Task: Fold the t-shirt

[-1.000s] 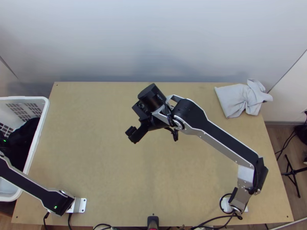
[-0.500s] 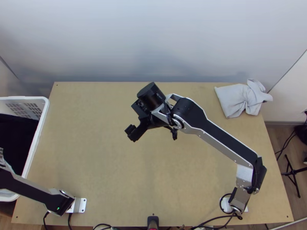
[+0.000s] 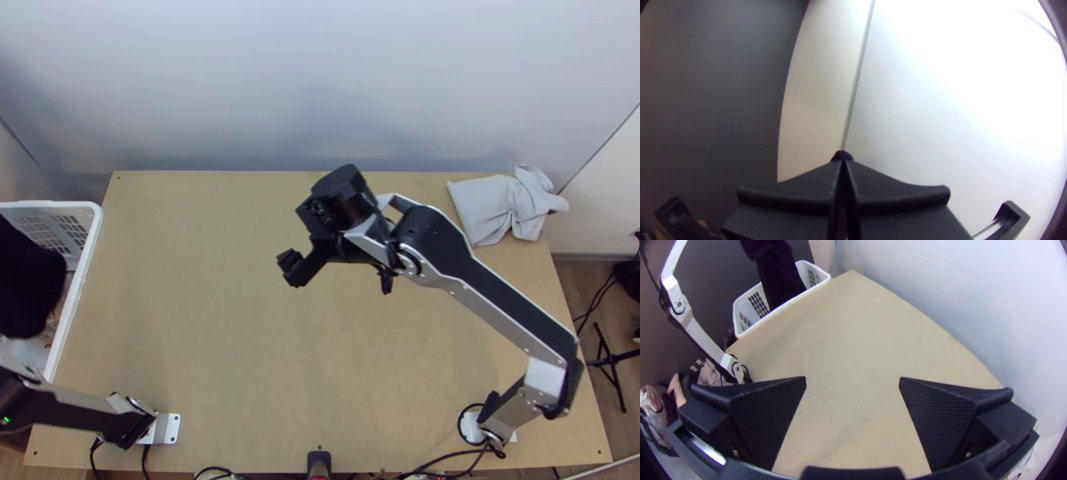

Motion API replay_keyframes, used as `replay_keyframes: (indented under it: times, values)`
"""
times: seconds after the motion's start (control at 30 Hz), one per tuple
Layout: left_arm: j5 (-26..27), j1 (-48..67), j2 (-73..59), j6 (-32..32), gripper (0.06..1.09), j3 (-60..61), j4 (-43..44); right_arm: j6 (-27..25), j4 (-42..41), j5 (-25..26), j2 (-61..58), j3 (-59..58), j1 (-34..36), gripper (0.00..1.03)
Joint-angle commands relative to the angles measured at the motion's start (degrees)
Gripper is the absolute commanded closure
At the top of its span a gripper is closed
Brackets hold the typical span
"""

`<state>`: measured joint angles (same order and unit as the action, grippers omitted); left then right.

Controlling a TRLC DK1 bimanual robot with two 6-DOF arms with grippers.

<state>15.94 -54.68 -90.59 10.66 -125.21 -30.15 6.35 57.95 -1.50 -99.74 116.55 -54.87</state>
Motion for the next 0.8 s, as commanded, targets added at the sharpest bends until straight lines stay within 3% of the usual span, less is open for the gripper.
replay_keyframes:
  times: [0.0,0.17,0.33,0.47,0.63,0.77]
  values:
    - [0.7,8.6,9.6,6.7,1.05,-0.8,6.2,-0.1,-0.7,1.5,6.7,-6.0,2.3,0.05]
    - [-1.4,23.7,12.5,1.7,1.05,0.8,5.1,-0.1,-1.5,1.4,13.2,-14.0,5.7,0.05]
    - [-15.9,47.0,16.4,-10.2,1.05,11.0,4.1,-0.7,-3.4,1.3,20.2,-25.5,7.7,0.05]
    - [-25.3,61.9,19.8,-15.4,1.05,23.3,8.8,-1.1,-5.2,0.8,25.7,-34.6,8.4,0.05]
    - [-33.3,77.4,19.8,-18.2,1.05,33.2,12.3,-1.8,-9.3,0.5,32.9,-47.1,12.0,0.05]
    - [-39.0,89.1,15.7,-20.9,1.05,33.3,15.4,-1.7,-10.5,-0.1,38.8,-55.3,14.3,0.05]
